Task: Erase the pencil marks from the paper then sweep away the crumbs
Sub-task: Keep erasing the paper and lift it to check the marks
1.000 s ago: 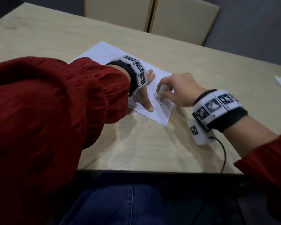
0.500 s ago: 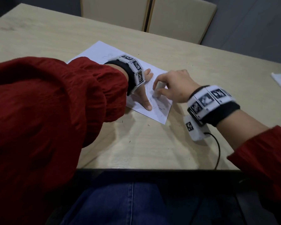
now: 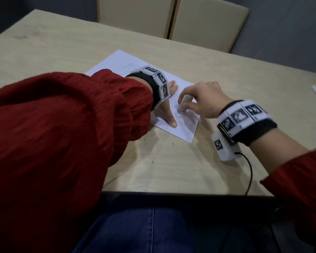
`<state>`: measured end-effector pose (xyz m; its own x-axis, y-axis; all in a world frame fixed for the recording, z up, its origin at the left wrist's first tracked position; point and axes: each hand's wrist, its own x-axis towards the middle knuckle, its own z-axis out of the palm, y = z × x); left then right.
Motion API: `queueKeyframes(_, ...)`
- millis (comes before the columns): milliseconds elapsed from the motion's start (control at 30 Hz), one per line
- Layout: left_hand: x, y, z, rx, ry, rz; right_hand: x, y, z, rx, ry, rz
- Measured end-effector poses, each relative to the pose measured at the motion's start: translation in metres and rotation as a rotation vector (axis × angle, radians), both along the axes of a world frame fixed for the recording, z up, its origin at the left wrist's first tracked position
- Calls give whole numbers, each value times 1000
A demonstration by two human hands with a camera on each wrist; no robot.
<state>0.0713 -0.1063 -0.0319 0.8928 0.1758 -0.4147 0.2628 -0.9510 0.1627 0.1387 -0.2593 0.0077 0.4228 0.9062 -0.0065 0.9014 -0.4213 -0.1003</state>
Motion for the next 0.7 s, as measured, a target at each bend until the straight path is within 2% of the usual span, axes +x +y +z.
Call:
queueKeyframes(167,-1,0,1,22,11,13,-14,-37,2,-80,-2,90)
queueKeyframes(233,1,0,3,38,29,9,-9,-33,8,-90,-6,81)
queueKeyframes(333,4,3,1,62,29,-1,4,-9,11,46,-29,9)
queueKeyframes(433,2,2,2,32,24,-1,4,4,3,53,-42,-6)
queueKeyframes(700,-1,-3,5,38,37,18,-19,-56,6,-47,-71,89)
